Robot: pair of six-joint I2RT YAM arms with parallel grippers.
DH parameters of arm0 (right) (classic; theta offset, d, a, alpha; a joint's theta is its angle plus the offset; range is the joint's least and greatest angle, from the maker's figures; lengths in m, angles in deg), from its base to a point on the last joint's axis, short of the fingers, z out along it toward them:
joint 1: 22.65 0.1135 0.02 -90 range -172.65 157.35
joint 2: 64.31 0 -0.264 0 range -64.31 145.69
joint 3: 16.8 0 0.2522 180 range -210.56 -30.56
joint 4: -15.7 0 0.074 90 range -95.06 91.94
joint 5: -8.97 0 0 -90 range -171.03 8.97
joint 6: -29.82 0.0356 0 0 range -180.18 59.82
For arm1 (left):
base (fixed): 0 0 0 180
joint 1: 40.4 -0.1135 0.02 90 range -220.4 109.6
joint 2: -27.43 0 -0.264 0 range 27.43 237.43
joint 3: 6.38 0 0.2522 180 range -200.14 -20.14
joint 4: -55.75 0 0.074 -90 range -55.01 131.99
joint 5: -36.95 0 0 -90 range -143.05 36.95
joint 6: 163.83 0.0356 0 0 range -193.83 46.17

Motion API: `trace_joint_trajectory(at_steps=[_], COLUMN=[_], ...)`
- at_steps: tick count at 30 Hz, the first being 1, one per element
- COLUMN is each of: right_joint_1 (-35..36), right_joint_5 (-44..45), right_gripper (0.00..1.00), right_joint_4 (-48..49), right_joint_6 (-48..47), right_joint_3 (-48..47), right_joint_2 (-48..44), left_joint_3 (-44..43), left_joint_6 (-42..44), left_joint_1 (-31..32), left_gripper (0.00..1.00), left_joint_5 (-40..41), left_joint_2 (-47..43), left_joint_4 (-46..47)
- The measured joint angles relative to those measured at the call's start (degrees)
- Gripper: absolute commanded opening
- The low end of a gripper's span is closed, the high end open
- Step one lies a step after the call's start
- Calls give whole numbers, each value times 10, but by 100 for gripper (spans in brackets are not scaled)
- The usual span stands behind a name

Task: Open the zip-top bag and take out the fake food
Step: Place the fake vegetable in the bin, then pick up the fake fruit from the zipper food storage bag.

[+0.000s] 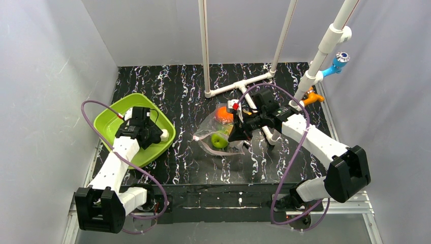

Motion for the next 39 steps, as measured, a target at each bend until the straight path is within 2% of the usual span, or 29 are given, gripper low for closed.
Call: trace_joint_trajectory(at_steps=[7, 13, 18, 25, 33, 39], right_joint_1=[0, 0, 0, 0, 0, 0], right_joint_5=[0, 0, 0, 0, 0, 0], right_gripper=[1, 1, 1, 1, 1, 1], right_joint_4=[0, 0, 0, 0, -1, -1], right_joint_6=[0, 0, 0, -4, -5, -5], right_joint_3=[3, 6, 6, 6, 6, 6], right_joint_2=[0, 0, 0, 0, 0, 0], left_joint_3=[-12, -19, -19, -19, 24, 48], left_joint_6=[12, 26, 44, 82, 112, 116], left_joint_1=[-8, -10, -10, -10, -10, -8], left_gripper=[82, 91, 98, 98, 98, 98], left_joint_5=[0, -5, -23, -83, -261, -398], left_joint_2=[31, 28, -10, -85, -181, -218], left_joint_4=[9, 12, 9, 1, 42, 80])
